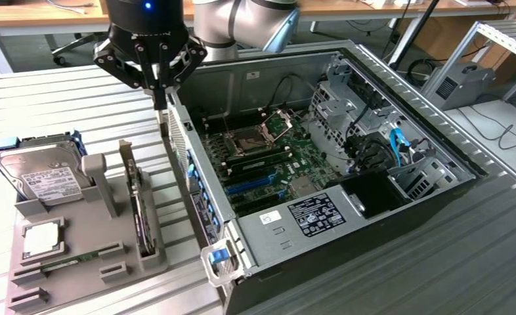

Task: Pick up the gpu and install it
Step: 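Reach for the gpu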

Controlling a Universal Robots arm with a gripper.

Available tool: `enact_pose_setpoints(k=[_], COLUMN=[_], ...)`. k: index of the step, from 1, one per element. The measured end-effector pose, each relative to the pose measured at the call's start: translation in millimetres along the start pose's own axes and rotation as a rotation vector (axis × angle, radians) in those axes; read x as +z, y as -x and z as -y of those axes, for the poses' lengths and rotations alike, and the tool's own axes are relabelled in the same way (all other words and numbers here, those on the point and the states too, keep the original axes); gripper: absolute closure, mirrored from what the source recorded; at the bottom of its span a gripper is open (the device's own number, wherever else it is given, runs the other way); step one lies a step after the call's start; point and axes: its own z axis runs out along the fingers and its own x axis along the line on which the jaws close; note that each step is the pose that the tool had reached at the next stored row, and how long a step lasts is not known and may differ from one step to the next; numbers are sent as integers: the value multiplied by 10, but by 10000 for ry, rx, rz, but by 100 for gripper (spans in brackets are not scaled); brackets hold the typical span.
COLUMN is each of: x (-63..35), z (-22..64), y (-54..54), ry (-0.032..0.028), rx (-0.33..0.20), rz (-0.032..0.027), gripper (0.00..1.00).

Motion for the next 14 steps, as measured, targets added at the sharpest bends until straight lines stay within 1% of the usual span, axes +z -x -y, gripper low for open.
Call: enact_pose_setpoints(k=[14], x=[-2], z=[7], y=[-99], ry=[1], rx=[0], rz=[1], gripper=[89])
